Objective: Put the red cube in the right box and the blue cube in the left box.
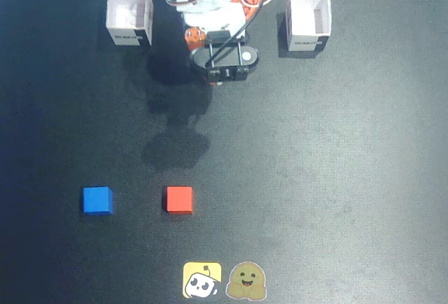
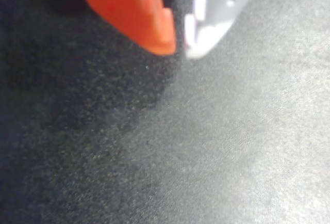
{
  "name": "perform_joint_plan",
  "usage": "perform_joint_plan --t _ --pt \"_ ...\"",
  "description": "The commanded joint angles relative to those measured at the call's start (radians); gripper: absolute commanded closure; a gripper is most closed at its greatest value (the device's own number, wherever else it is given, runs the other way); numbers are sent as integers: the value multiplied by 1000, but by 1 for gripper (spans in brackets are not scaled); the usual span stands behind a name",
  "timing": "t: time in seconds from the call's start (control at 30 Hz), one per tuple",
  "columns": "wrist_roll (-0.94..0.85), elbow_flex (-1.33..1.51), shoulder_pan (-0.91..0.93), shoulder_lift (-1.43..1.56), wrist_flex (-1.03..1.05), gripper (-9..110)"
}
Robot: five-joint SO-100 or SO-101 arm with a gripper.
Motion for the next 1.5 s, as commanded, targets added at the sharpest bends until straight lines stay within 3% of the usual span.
perform_joint_plan --t 0.0,1.47 --pt "-31 -3 92 9 0 101" --pt "-23 -11 80 9 -46 101"
